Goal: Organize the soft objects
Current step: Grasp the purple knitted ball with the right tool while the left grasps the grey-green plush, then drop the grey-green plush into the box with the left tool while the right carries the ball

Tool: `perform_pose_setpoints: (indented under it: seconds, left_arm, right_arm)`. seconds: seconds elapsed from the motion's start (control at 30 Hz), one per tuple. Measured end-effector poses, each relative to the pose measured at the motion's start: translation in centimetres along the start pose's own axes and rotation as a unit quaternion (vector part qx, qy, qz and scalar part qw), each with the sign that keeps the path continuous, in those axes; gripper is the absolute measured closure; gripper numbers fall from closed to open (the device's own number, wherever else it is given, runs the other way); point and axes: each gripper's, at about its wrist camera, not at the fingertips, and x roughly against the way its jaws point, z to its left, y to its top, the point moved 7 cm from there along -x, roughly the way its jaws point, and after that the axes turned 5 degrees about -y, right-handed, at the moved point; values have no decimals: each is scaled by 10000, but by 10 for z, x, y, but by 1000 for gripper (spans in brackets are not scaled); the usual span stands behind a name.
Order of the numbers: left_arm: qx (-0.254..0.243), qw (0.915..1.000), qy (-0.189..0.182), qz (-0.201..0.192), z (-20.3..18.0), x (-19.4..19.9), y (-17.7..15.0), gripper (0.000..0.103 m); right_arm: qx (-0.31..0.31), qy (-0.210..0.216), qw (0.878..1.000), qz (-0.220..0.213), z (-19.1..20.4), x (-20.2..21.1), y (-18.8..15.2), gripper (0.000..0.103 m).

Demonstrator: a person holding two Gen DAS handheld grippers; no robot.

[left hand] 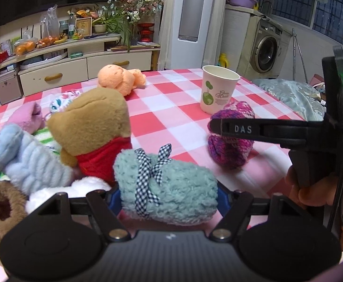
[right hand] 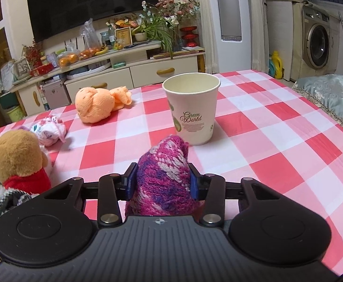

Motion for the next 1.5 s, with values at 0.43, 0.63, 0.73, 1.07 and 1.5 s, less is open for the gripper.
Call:
perform_pose_setpoints:
  seconds: [0.43, 0.63, 0.73, 1.07, 1.5]
  left_arm:
    - [-88, 9997, 75, -194, 14, 32, 0, 30]
    - [-87, 9992, 124, -365, 23, 53, 3, 30]
    - [-75, 9989, 163, -443, 29, 63, 5, 30]
    - [38, 9969, 376, -693, 53, 95, 11, 30]
    - [209, 9918, 703, -1042, 93, 141, 16, 30]
  right_arm:
    - [138, -40, 9999, 8, 18, 6, -8, 52]
    - [184, -33, 9998, 23, 28, 8, -11, 52]
    - [200, -8, 9998, 53, 32, 9, -12, 52]
    - [419, 98, 9991, 47, 49, 18, -15, 53]
    - [546, 423, 9976, -33, 82, 27, -4, 53]
